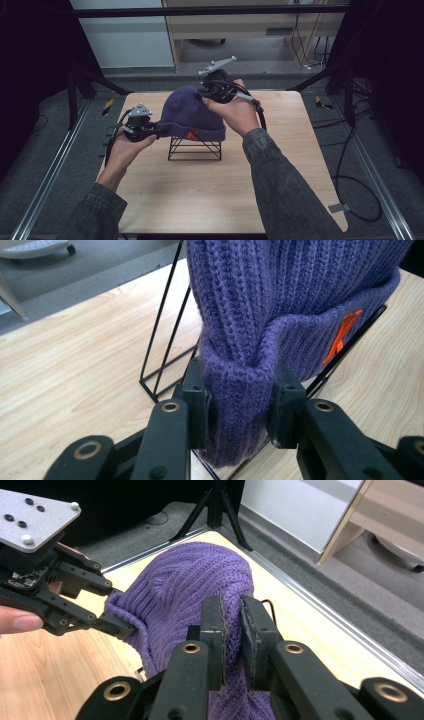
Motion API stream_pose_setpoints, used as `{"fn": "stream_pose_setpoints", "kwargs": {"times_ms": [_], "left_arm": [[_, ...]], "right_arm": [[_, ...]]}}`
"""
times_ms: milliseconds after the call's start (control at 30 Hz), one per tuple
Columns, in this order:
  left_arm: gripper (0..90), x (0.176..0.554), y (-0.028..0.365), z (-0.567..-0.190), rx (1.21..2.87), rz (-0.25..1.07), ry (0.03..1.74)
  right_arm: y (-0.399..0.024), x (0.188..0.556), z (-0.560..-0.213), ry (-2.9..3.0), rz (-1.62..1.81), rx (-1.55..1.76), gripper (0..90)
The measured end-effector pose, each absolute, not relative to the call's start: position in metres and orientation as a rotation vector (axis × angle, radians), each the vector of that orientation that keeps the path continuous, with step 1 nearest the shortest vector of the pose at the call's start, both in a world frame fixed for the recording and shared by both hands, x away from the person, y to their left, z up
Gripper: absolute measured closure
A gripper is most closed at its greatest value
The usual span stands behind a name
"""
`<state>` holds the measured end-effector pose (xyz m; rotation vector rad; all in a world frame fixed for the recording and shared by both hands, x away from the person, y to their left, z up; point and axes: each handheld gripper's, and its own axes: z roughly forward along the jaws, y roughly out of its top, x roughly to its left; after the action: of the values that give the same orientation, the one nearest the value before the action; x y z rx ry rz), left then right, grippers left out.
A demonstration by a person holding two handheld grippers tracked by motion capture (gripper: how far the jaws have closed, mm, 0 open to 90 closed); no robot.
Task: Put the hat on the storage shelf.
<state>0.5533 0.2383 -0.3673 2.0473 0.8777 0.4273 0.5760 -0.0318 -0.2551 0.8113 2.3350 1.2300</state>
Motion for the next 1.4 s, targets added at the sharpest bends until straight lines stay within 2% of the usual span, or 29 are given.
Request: {"fn": "stream_pose_setpoints", "kwargs": {"times_ms": [400,1400], "left_arm": [[66.2,0.552,0.237,-0.386,2.072,0.404,0.893],[63.2,0.549,0.239,-0.413,2.105,0.374,0.898]], "right_arm": [[-0.028,0.572,-0.276,2.377,1.214,0.824,81.4],[-0.023,0.572,-0.300,2.448,1.180,0.841,81.3]]}}
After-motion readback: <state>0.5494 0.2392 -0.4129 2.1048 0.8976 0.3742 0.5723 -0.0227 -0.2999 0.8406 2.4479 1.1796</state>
